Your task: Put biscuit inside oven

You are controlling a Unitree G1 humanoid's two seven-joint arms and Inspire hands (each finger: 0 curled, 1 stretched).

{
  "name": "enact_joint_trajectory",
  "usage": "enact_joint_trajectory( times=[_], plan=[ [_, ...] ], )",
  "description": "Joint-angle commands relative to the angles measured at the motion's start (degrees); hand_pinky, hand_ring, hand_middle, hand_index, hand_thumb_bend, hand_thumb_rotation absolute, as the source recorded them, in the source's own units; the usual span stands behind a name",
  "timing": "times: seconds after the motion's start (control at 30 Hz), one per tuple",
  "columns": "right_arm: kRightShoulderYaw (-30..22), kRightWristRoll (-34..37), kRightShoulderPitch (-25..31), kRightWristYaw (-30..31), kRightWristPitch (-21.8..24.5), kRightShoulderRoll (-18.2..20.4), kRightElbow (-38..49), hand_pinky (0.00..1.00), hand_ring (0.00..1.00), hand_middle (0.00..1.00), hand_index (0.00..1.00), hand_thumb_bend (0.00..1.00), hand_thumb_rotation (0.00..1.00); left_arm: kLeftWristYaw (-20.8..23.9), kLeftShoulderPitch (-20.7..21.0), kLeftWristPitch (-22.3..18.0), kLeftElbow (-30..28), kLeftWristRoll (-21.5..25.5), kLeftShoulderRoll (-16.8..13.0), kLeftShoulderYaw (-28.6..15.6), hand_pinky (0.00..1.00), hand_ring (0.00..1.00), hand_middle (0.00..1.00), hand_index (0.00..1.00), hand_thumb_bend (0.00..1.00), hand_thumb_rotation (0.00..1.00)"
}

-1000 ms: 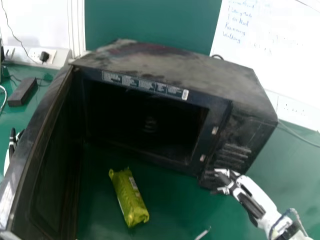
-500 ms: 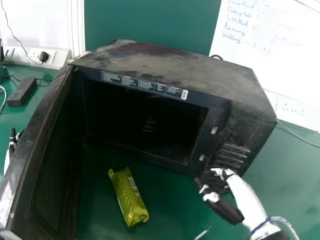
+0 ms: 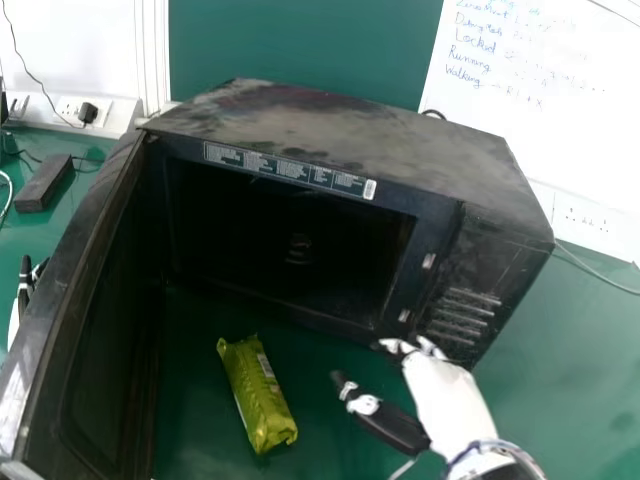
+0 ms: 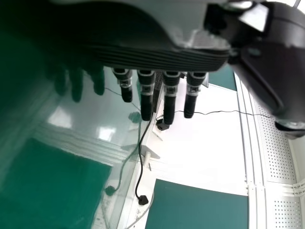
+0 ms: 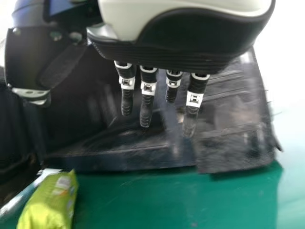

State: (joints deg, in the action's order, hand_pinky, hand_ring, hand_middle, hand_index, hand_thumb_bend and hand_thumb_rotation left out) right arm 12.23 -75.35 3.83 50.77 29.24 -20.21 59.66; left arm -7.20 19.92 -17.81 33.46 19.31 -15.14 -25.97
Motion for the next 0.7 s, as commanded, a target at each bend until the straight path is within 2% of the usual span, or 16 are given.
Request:
enact_joint_trajectory(
  times=[0.0, 0.27, 0.5, 0.67],
  plan=[
    [0.85, -3.83, -2.10, 4.76, -2.91, 2.92, 0.03, 0.71, 0.81, 0.82, 0.87, 0.82, 0.46, -0.01, -1.09, 0.78, -0.30, 0.70, 0.67, -0.15, 0.94, 0.89, 0.89, 0.92, 0.27, 0.00],
    [2.50, -15.24, -8.78, 14.86, -11.58, 14.31, -3.37, 0.74, 0.83, 0.85, 0.87, 0.88, 0.54, -0.01, -1.37, 0.60, -0.56, 0.27, 0.51, 0.01, 0.94, 0.89, 0.90, 0.92, 0.26, 0.00],
    [2.81, -20.77, -11.87, 17.56, -17.26, 21.63, -5.75, 0.75, 0.84, 0.86, 0.87, 0.89, 0.54, 0.17, -1.72, 1.04, -1.47, 0.41, 0.77, 0.04, 0.94, 0.88, 0.89, 0.92, 0.26, 0.00],
    [3.00, -23.06, -14.23, 20.62, -20.45, 24.99, -7.46, 0.75, 0.84, 0.87, 0.88, 0.87, 0.56, 0.18, -1.84, 0.81, -1.62, 0.23, 0.84, 0.13, 0.94, 0.88, 0.89, 0.92, 0.26, 0.00]
  ],
)
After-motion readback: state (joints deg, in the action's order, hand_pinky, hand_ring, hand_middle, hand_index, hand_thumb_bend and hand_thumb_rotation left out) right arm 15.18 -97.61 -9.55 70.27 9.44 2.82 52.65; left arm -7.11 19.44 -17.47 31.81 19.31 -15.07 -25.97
